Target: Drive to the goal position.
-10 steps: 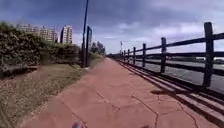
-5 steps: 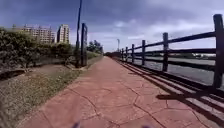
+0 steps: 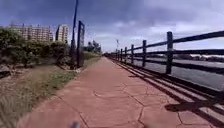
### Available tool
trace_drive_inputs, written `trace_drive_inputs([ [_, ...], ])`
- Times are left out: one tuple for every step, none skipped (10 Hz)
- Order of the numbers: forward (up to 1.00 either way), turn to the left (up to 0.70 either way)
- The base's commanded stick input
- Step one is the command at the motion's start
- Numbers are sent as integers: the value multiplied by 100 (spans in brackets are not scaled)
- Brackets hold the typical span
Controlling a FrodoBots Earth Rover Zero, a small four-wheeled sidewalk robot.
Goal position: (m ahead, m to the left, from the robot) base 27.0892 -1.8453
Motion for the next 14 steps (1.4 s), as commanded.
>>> trace_drive_inputs([
  [70, 35],
  [70, 35],
  [70, 35],
  [70, 35],
  [70, 35],
  [70, 6],
  [70, 0],
  [70, 0],
  [70, 0],
  [70, 0],
  [70, 0],
  [70, 0],
  [70, 0],
  [70, 0],
])
